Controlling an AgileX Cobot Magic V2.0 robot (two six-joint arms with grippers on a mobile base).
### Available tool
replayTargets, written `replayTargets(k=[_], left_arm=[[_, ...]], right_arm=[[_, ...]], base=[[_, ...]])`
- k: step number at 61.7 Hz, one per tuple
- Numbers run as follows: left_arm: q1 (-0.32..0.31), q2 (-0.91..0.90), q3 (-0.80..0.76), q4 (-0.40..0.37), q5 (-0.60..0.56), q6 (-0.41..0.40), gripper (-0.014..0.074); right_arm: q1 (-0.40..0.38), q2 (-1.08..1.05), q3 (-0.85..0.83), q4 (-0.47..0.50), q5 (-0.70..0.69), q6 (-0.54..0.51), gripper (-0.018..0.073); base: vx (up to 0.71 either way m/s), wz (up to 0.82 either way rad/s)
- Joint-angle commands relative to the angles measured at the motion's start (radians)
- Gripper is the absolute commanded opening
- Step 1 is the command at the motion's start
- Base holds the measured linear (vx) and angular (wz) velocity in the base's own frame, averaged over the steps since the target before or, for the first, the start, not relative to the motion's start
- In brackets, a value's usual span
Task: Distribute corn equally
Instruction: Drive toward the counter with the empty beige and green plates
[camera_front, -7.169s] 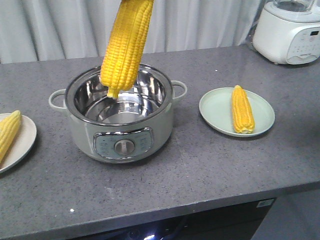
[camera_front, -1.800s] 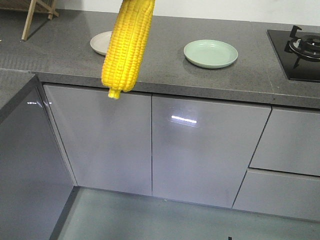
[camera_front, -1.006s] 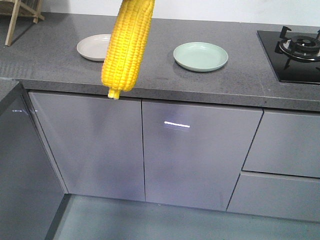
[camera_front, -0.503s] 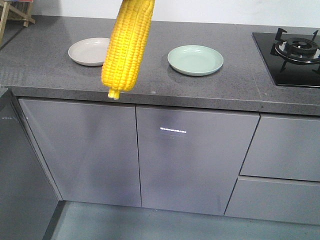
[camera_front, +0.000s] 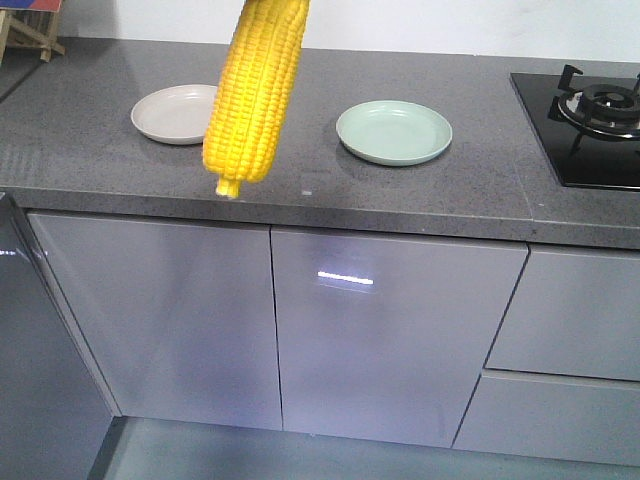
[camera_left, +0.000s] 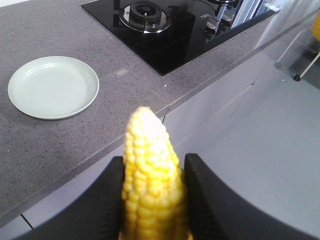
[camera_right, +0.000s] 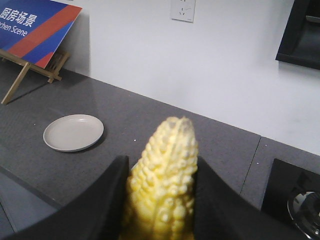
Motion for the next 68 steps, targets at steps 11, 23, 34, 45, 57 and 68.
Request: replayTargets(k=[11,23,34,45,57,68], left_arm=[[-0.004,-0.049,-0.022,-0.031,-0.028,-0.006,-0.0006],[-0.004,-0.049,-0.022,-0.031,-0.028,-0.006,-0.0006],[-0.004,-0.049,-0.022,-0.031,-0.028,-0.006,-0.0006],[-0.004,-0.049,-0.022,-0.031,-0.028,-0.006,-0.0006],[-0.004,-0.049,-0.022,-0.031,-0.028,-0.006,-0.0006],[-0.004,-0.049,-0.022,-0.031,-0.028,-0.006,-0.0006]], right_arm=[[-0.005,-0.026,-0.016,0.034,-0.001,0.001,-0.0006],[-0.005,-0.026,-0.016,0.034,-0.001,0.001,-0.0006],[-0.005,-0.026,-0.016,0.034,-0.001,0.001,-0.0006],[-0.005,-0.026,-0.016,0.034,-0.001,0.001,-0.0006],[-0.005,-0.026,-0.016,0.034,-0.001,0.001,-0.0006],[-0.005,-0.026,-0.016,0.034,-0.001,0.001,-0.0006]], base=[[0.10,-0.01],[0.10,-0.03],[0.10,-0.05],[0.09,-0.05],[0.09,-0.05],[0.08,-0.04]])
